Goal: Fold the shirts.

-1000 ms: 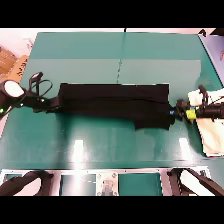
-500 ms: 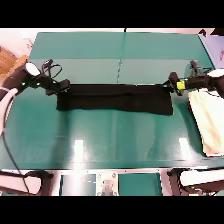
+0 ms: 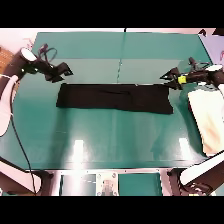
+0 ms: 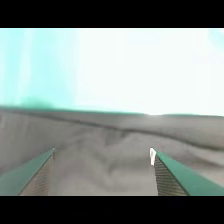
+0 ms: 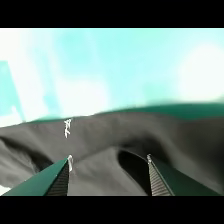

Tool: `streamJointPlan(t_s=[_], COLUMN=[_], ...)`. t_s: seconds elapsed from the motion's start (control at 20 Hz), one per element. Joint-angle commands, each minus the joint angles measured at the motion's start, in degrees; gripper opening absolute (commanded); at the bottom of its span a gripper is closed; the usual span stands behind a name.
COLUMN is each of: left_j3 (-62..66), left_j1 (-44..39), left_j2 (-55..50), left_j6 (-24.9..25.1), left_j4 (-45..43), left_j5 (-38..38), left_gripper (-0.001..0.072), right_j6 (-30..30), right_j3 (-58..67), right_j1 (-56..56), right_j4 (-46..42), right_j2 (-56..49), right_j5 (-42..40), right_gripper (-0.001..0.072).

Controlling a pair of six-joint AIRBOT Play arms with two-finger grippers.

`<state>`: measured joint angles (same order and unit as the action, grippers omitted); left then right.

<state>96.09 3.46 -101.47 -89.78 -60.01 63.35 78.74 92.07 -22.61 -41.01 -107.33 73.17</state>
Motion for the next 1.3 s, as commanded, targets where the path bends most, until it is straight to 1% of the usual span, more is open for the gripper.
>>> streamJointPlan(t_s=[0.0, 0.1, 0.2, 0.25, 0.3, 0.35, 0.4, 0.5, 0.6, 0.75, 0.8, 0.85, 0.9, 1.05, 1.25], left_j3=[5.62, 5.9, 5.9, 5.9, 5.9, 5.9, 5.9, 5.9, 5.9, 5.9, 5.9, 5.86, 5.86, 5.79, 5.81], left_j1=[3.08, 4.22, 4.2, 4.02, 3.76, 3.5, 3.04, 1.33, -1.18, -5.77, -7.43, -9.07, -10.86, -16.11, -25.22], left_j2=[-0.26, -0.26, -0.26, -0.26, -0.26, -0.26, -0.26, -0.26, -0.26, -0.26, -0.26, -0.26, -0.46, -2.67, -9.68], left_j6=[-0.33, -1.81, -1.75, -1.73, -1.68, -1.38, -0.02, 1.42, 1.79, 1.9, 2.45, 3.13, 3.26, 3.21, 2.16], left_j4=[0.04, 0.02, 0.07, 0.33, 1.01, 1.66, 2.56, 3.76, 3.76, 3.63, 3.63, 3.58, 3.32, 3.1, 4.11], left_j5=[10.4, 14.45, 16.63, 16.85, 16.76, 16.57, 16.24, 15.63, 14.47, 10.21, 8.57, 7.02, 5.33, 1.36, -5.9], left_gripper=[0.0658, 0.0658, 0.0652, 0.0521, 0.0269, 0.0044, 0.0024, 0.0023, 0.0023, 0.0023, 0.0023, 0.0023, 0.0023, 0.0023, 0.0023], right_j6=[-2.29, -2.93, -4.5, -5.49, -6.78, -8.09, -9.42, -10.97, -13.11, -13.22, -13.18, -13.2, -12.87, -9.75, -5.42], right_j3=[2.34, 0.96, -2.38, -4.2, -5.81, -7.21, -8.0, -8.22, -8.13, -6.8, -5.9, -4.74, -3.17, 2.95, 11.8], right_j1=[-6.64, -9.44, -10.62, -10.67, -10.36, -9.77, -9.01, -6.97, -4.28, -0.5, 0.33, 0.9, 1.11, 0.94, 2.32], right_j4=[-2.49, -7.02, -8.09, -7.98, -7.39, -6.62, -5.05, -0.83, 3.13, 3.08, 3.1, 3.1, 3.1, 3.08, 3.13], right_j2=[-0.7, -0.72, -0.9, -1.27, -1.84, -2.71, -3.85, -6.16, -7.39, -7.52, -7.52, -7.52, -7.48, -6.1, -0.5], right_j5=[8.17, 8.55, 8.33, 8.07, 7.54, 7.02, 6.88, 6.88, 6.58, 3.41, 3.34, 3.87, 4.98, 10.01, 20.26], right_gripper=[0.0539, 0.054, 0.054, 0.054, 0.054, 0.0547, 0.0586, 0.0585, 0.0585, 0.0583, 0.047, 0.015, 0.0019, 0.0017, 0.0018])
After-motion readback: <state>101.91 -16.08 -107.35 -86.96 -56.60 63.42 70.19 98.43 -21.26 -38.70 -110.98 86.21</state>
